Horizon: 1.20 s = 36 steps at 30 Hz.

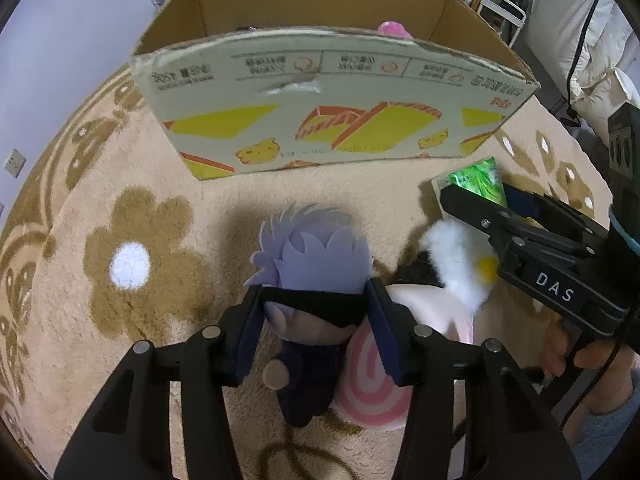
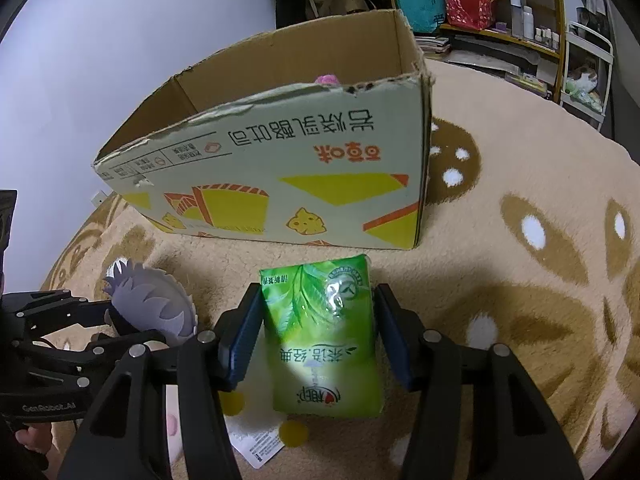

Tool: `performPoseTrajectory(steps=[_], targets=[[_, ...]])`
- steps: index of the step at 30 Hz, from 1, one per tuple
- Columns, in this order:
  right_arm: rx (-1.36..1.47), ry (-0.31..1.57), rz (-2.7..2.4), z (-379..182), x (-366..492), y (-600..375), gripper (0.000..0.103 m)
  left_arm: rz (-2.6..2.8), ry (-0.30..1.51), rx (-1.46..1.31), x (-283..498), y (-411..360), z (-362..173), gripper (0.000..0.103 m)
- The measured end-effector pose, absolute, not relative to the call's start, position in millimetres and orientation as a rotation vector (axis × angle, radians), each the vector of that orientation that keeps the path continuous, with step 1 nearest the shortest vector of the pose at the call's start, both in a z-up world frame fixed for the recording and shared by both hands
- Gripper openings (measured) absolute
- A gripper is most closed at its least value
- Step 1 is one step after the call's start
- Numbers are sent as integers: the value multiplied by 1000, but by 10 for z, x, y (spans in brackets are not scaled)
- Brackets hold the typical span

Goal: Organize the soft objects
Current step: 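Grasp white-haired doll with left gripper while right gripper grasps green tissue pack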

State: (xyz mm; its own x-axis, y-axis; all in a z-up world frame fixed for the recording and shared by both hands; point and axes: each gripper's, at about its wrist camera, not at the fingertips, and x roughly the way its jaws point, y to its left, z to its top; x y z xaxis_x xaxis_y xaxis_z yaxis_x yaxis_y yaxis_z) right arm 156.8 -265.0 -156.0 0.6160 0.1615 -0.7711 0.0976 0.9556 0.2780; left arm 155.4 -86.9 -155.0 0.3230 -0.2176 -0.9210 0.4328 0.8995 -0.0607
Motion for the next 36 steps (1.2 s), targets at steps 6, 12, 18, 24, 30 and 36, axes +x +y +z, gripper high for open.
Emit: performPoseTrajectory(steps=[6, 12, 18, 24, 30, 36], targets=[[326, 891, 41, -1492, 1551, -2665, 59, -303, 1071, 257, 1507, -804, -1416, 48], [329, 859, 41, -1382, 1507, -2676, 58, -249, 1021, 238, 1517, -675, -1278, 49], [336, 847, 36, -1322, 1471, -2705, 58, -204, 994, 229, 1511, -571, -1213, 49], [362, 849, 31, -1313, 1446, -2764, 58, -159, 968, 234, 1474, -473, -1156, 49], [384, 846, 29, -1321, 1422, -2791, 58, -128, 945, 219, 1463, -384, -1088, 49], [394, 828, 28, -1270, 1416, -2816, 57, -83, 897, 212, 1445, -291, -983, 49]])
